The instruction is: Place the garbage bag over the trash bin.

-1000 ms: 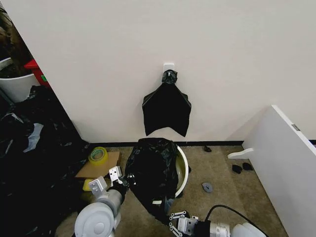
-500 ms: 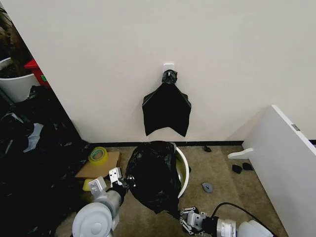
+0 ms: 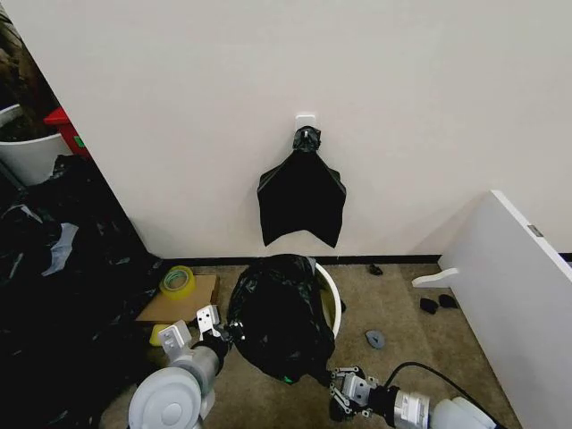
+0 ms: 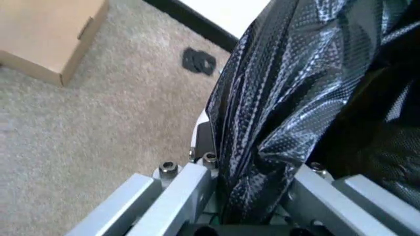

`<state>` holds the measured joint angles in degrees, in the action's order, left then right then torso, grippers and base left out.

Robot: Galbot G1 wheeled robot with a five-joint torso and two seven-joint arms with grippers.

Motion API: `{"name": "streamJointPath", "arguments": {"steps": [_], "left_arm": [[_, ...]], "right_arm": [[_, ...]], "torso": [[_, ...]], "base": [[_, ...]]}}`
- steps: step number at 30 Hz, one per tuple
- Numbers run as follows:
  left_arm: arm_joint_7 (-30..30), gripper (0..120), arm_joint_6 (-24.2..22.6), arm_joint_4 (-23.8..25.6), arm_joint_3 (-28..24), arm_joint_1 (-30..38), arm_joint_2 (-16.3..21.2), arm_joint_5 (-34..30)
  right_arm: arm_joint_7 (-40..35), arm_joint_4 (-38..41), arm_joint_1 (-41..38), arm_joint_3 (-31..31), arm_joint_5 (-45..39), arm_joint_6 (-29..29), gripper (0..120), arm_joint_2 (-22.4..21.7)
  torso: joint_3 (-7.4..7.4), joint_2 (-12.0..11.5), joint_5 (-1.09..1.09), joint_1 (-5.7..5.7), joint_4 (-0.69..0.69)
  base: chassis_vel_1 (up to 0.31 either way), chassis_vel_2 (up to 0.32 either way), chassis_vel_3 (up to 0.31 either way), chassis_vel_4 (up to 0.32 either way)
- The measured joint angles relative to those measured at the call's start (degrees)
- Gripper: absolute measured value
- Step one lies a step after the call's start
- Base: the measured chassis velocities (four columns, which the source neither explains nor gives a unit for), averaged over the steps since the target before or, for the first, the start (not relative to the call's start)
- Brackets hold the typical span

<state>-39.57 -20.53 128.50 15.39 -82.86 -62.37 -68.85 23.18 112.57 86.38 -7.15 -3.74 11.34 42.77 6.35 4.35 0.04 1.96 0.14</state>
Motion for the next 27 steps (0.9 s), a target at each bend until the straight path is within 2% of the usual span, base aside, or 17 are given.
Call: {"name": "streamJointPath", "arguments": {"steps": [5, 6, 7, 11, 12, 15, 17, 18, 22, 23, 25, 27], "left_arm": [[0.07, 0, 0.67, -1.04, 1.18, 1.02, 1.34, -0.46], [0.03, 0, 0.89, -1.33, 1.54, 1.22, 1.34, -0.71], [0.03, 0, 0.89, -1.33, 1.54, 1.22, 1.34, -0.71], [-0.33, 0, 2.09, -2.69, 3.51, 2.43, 0.54, -2.44], [-0.33, 0, 2.09, -2.69, 3.51, 2.43, 0.54, -2.44], [-0.85, 0, 2.69, -3.2, 4.94, 3.29, -0.44, -3.93], [-0.86, 0, 2.84, -3.3, 5.06, 3.29, -0.41, -3.97], [-0.87, 0, 2.91, -3.32, 5.07, 3.24, -0.3, -3.97], [-0.45, 0, 3.08, -3.32, 4.64, 2.53, -0.05, -2.38], [-0.22, 0, 3.16, -3.32, 4.21, 2.28, -0.11, -1.32], [-0.15, 0, 3.19, -3.32, 4.03, 2.17, -0.16, -0.94], [0.1, 0, 3.24, -3.14, 3.26, 1.85, -0.2, 0.64]], "right_arm": [[-0.88, 0.45, 0.8, -1.17, -1.1, 0.86, 40, -0.08], [-1.12, 0.72, 0.95, -1.42, -1.48, 0.9, 45, -0.07], [-1.12, 0.72, 0.95, -1.42, -1.48, 0.9, 45, -0.07], [-2.43, 2.18, 1.41, -2.2, -3.71, 0.06, 63, -0.44], [-2.43, 2.18, 1.41, -2.2, -3.71, 0.06, 63, -0.44], [-6.15, 2.6, 1.72, -2.22, -4.83, -0.79, 78, -0.53], [-7.34, 3.05, 1.86, -2.34, -5.74, -1.4, 79, -0.52], [-8.46, 3.67, 1.96, -2.51, -6.66, -2.1, 87, -0.52], [-13.18, 8.18, 2.73, -4.47, -11.59, -6.79, 98, -0.34], [-14.66, 11.28, 3.34, -5.82, -14.32, -10.34, 100, -0.13], [-15.29, 12.79, 3.64, -6.48, -15.56, -12.05, 100, -0.02], [-19.6, 20.1, 4.63, -8.73, -20.29, -19.93, 100, 0.55]], "torso": [[0.0, 0.0, -0.01, 0.0, 0.01], [0.0, 0.0, -0.01, 0.0, 0.01], [0.0, 0.0, -0.01, 0.0, 0.01], [0.0, 0.0, 0.0, 0.0, 0.0], [0.0, 0.0, 0.0, 0.0, 0.0], [0.0, 0.0, -0.02, 0.0, 0.01], [0.0, 0.0, -0.02, 0.0, 0.01], [0.0, 0.0, -0.02, 0.0, 0.01], [0.0, 0.0, -0.01, 0.0, 0.0], [0.0, 0.0, -0.01, 0.0, 0.0], [0.0, 0.0, -0.01, 0.0, 0.0], [0.0, 0.0, 0.01, 0.0, 0.0]], "base": [[0.0, 0.0, 0.0, 0.0], [0.0, 0.0, 0.0, 0.0], [0.0, 0.0, 0.0, 0.0], [0.0, 0.0, 0.0, 0.0], [0.0, 0.0, 0.0, 0.0], [0.0, 0.0, 0.0, 0.0], [0.0, 0.0, 0.0, 0.0], [0.0, 0.0, 0.0, 0.0], [0.0, 0.0, 0.0, 0.0], [0.0, 0.0, 0.0, 0.0], [0.0, 0.0, 0.0, 0.0], [0.0, 0.0, 0.0, 0.0]]}}
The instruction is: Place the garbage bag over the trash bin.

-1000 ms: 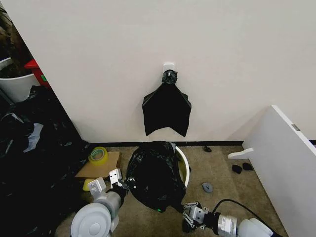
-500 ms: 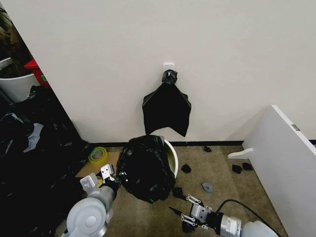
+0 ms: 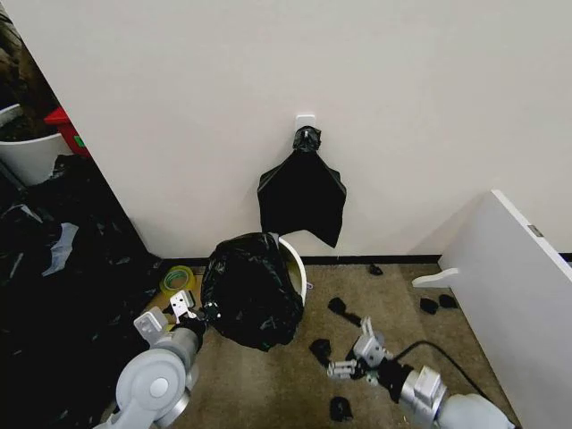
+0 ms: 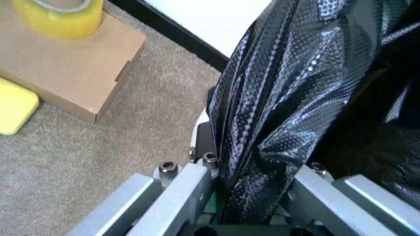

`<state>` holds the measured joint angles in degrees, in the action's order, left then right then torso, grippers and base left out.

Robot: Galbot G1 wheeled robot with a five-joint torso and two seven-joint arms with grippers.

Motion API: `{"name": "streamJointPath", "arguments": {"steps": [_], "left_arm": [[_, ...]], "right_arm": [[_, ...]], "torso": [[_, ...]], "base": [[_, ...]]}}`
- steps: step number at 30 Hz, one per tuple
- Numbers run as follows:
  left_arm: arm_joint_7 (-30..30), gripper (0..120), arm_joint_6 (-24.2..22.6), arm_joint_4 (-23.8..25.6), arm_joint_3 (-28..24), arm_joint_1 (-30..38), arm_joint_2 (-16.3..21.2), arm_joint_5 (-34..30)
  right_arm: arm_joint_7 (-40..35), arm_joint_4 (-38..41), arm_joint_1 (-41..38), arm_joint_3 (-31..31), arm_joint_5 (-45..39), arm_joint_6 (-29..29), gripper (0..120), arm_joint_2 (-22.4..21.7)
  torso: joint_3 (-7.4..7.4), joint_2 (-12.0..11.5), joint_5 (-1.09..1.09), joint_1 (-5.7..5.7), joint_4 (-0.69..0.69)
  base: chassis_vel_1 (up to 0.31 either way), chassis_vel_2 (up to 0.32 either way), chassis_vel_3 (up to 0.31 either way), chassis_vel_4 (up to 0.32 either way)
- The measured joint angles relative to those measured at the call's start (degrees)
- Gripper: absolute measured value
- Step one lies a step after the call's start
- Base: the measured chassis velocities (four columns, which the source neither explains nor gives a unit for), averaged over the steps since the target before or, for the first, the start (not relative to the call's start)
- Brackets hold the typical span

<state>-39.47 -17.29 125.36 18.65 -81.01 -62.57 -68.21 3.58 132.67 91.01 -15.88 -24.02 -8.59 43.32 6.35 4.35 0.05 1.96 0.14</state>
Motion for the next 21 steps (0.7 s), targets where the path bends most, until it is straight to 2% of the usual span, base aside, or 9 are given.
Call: {"name": "streamJointPath", "arguments": {"steps": [1, 2, 4, 7, 13, 16, 17, 19, 21], "left_arm": [[0.38, 0, 0.02, 0.21, -0.41, -0.15, 0.0, 1.02], [0.38, 0, 0.02, 0.21, -0.41, -0.15, 0.0, 1.02], [1.22, 0, 0.04, 0.74, -1.09, -0.48, 0.06, 2.66], [1.79, 0, 0.05, 1.26, -1.83, -0.79, 0.03, 4.11], [2.7, 0, 0.02, 2.02, -2.72, -1.35, -0.28, 5.79], [3.11, 0, -0.12, 2.43, -3.36, -1.74, -0.08, 6.29], [3.11, 0, -0.12, 2.43, -3.36, -1.74, -0.08, 6.29], [3.28, 0, -0.3, 2.54, -3.74, -1.86, 0.01, 6.5], [3.36, 0, -0.34, 2.63, -3.82, -1.92, -0.03, 6.57]], "right_arm": [[-2.75, 3.73, 0.07, -0.49, -3.69, -4.7, 100, 0.38], [-2.75, 3.73, 0.07, -0.49, -3.69, -4.7, 100, 0.38], [-7.77, 9.13, -1.29, -0.36, -11.97, -12.76, 100, 1.5], [-9.8, 11.02, -2.95, 0.84, -16.09, -16.14, 98, 2.34], [-9.37, 9.13, -4.85, 3.04, -14.53, -15.73, 97, 4.16], [-8.65, 6.93, -5.47, 3.27, -13.05, -15.11, 86, 4.99], [-8.65, 6.93, -5.47, 3.27, -13.05, -15.11, 86, 4.99], [-8.64, 6.36, -5.61, 3.16, -13.0, -15.03, 75, 5.29], [-8.64, 6.17, -5.75, 3.15, -13.01, -15.03, 72, 5.34]], "torso": [[0.0, 0.0, 0.01, 0.0, 0.0], [0.0, 0.0, 0.01, 0.0, 0.0], [0.0, 0.0, 0.0, 0.0, 0.01], [0.0, 0.0, -0.01, 0.0, -0.01], [0.0, 0.0, -0.02, 0.0, 0.0], [0.0, 0.0, -0.02, 0.0, 0.0], [0.0, 0.0, -0.02, 0.0, 0.0], [0.0, 0.0, -0.02, 0.0, 0.01], [0.0, 0.0, -0.01, 0.0, 0.01]], "base": [[0.0, 0.0, 0.0, 0.0], [0.0, 0.0, 0.0, 0.0], [0.0, 0.0, 0.0, 0.0], [0.0, 0.0, 0.0, 0.0], [0.0, 0.0, 0.0, 0.0], [0.0, 0.0, 0.0, 0.0], [0.0, 0.0, 0.0, 0.0], [0.0, 0.0, 0.0, 0.0], [0.0, 0.0, 0.0, 0.0]]}}
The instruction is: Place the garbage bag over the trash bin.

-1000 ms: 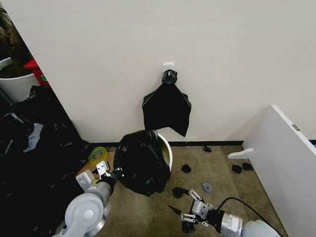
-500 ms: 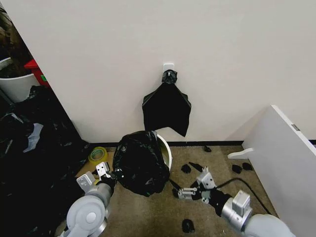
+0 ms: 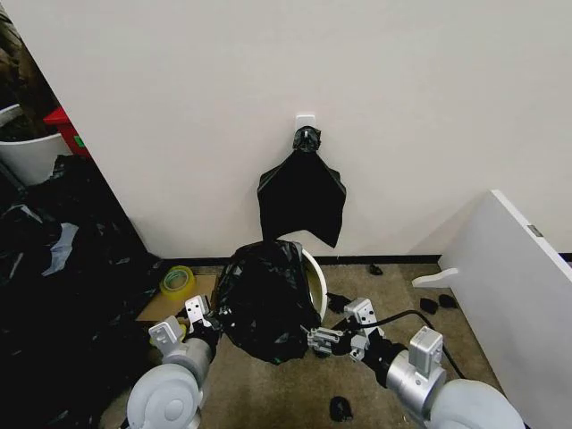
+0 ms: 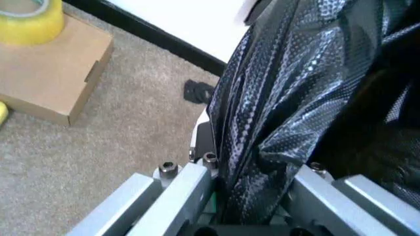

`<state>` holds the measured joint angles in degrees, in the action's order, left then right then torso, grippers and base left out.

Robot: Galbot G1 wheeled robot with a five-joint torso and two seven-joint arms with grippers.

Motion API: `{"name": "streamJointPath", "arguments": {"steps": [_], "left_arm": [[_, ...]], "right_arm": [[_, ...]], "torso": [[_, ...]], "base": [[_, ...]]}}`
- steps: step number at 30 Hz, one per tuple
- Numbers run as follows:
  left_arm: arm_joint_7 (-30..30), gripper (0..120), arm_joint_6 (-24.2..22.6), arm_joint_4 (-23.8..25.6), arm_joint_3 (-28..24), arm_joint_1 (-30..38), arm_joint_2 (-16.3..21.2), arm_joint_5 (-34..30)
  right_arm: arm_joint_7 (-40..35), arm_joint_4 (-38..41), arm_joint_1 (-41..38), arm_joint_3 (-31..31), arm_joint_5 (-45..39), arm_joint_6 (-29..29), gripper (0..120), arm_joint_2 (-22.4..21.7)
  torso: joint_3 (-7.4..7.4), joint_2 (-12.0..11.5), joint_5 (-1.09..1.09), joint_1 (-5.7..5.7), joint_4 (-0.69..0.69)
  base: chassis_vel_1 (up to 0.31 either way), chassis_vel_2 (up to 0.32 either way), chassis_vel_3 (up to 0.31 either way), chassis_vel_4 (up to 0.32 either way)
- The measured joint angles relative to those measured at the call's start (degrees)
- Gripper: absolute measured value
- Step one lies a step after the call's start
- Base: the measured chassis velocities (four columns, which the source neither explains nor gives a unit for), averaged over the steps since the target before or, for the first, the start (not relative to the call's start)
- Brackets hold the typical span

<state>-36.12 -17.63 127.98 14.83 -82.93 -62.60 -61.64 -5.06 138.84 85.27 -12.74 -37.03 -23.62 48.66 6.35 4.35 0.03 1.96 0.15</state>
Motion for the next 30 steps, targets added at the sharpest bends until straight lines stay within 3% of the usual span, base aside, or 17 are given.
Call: {"name": "streamJointPath", "arguments": {"steps": [3, 8, 10, 19, 30], "left_arm": [[0.11, 0, -0.13, 0.32, -0.16, -0.09, -0.19, 0.21], [0.14, 0, -0.17, 0.46, -0.21, -0.09, -0.29, 0.23], [0.2, 0, -0.18, 0.59, -0.31, -0.17, -0.45, 0.32], [0.31, 0, -1.52, 1.13, -0.28, -0.01, -0.06, 0.4], [0.98, 0, -1.5, 1.13, 0.37, -0.54, 0.31, 0.0]], "right_arm": [[-0.05, -0.82, -0.42, 0.12, 0.0, 0.0, 55, 0.05], [-0.11, -1.04, -0.44, 0.16, -0.05, -0.05, 43, 0.0], [-0.2, -1.41, -0.38, 0.15, -0.05, -0.08, 31, -0.06], [-0.92, -2.11, -0.42, 0.02, 0.09, 0.38, 0, -0.33], [-4.24, -1.85, -0.02, -2.19, -0.86, 2.53, 0, 0.0]], "torso": [[0.0, 0.0, 0.0, 0.0, -0.01], [0.0, 0.0, 0.0, 0.0, 0.0], [0.0, 0.0, 0.0, 0.0, 0.0], [0.0, 0.0, 0.0, 0.0, -0.01], [0.0, 0.0, 0.0, 0.0, 0.0]], "base": [[0.0, 0.0, 0.0, 0.0], [0.0, 0.0, 0.0, 0.0], [0.0, 0.0, 0.0, 0.0], [0.0, 0.0, 0.0, 0.0], [0.0, 0.0, 0.0, 0.0]]}}
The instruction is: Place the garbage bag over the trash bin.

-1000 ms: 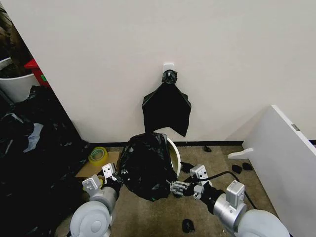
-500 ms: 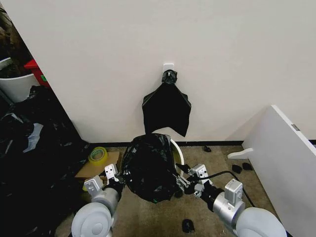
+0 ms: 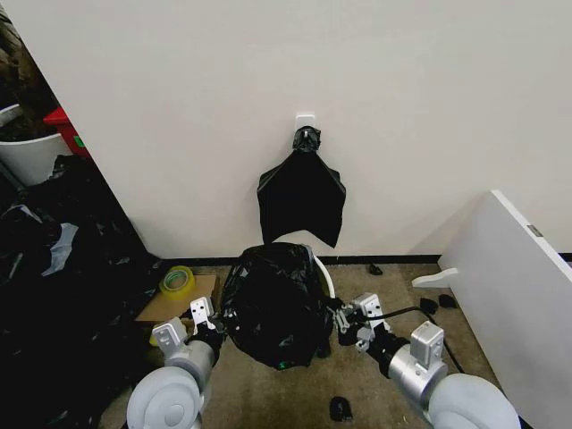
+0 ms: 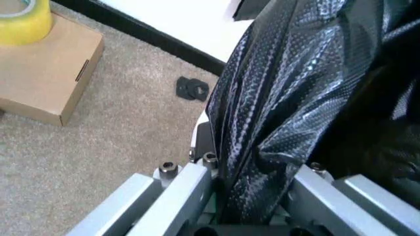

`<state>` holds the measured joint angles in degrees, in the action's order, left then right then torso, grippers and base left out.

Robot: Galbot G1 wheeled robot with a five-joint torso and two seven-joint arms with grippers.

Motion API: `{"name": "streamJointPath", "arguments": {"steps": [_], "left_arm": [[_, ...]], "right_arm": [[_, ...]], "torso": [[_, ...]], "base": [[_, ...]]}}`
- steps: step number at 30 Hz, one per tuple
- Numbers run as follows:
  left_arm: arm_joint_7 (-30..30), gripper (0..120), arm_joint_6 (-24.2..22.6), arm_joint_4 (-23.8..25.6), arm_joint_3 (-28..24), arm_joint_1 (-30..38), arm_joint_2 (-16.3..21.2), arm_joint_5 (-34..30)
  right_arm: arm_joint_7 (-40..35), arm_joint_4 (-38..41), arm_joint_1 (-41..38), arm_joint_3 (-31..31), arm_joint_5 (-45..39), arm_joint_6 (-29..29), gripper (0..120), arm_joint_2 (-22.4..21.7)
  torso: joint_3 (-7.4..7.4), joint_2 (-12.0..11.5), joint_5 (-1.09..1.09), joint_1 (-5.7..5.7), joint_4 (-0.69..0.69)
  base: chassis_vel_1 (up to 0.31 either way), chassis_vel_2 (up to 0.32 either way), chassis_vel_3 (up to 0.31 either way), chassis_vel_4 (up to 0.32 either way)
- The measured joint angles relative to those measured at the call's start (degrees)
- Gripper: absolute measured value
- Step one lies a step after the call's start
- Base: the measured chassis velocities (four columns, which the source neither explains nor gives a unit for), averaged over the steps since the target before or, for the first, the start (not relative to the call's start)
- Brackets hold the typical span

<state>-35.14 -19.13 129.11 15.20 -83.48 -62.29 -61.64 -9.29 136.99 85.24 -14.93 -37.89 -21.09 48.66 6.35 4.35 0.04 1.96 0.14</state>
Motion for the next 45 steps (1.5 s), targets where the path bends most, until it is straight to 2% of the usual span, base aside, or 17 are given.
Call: {"name": "streamJointPath", "arguments": {"steps": [15, 23, 33, 37, 43, 45], "left_arm": [[1.04, 0, 1.07, -0.19, 1.09, -0.03, 0.02, -3.13], [5.69, 0, 0.56, 0.8, 0.97, -1.06, 0.36, -3.14], [6.06, 0, 0.28, 0.93, 0.57, -0.57, 0.19, -3.19], [4.91, 0, 0.76, -0.23, 0.61, -0.04, 0.05, -3.25], [3.78, 0, 2.03, -2.54, 1.19, 0.76, 0.23, -3.26], [3.78, 0, 2.09, -2.68, 1.26, 0.77, 0.31, -3.27]], "right_arm": [[-1.36, -2.09, 0.75, -5.29, -1.58, 1.28, 0, 0.17], [4.16, -8.34, -0.88, -6.46, -7.15, 1.95, 0, -0.04], [6.54, -12.25, -0.57, -6.42, -7.95, 3.76, 0, 0.81], [6.64, -11.94, 0.22, -6.77, -7.96, 5.69, 9, 0.88], [6.53, -11.53, 1.16, -9.01, -10.7, 7.08, 34, 1.12], [6.52, -11.45, 1.25, -9.27, -10.97, 7.08, 36, 1.11]], "torso": [[0.0, 0.0, -0.01, 0.0, 0.0], [0.0, 0.0, -0.01, 0.0, 0.0], [0.0, 0.0, 0.0, 0.0, 0.0], [0.0, 0.0, 0.0, 0.0, 0.0], [0.0, 0.0, -0.01, 0.0, 0.0], [0.0, 0.0, 0.0, 0.0, 0.0]], "base": [[0.0, 0.0, 0.0, 0.0], [0.0, 0.0, 0.0, 0.0], [0.0, 0.0, 0.0, 0.0], [0.0, 0.0, 0.0, 0.0], [0.0, 0.0, 0.0, 0.0], [0.0, 0.0, 0.0, 0.0]]}}
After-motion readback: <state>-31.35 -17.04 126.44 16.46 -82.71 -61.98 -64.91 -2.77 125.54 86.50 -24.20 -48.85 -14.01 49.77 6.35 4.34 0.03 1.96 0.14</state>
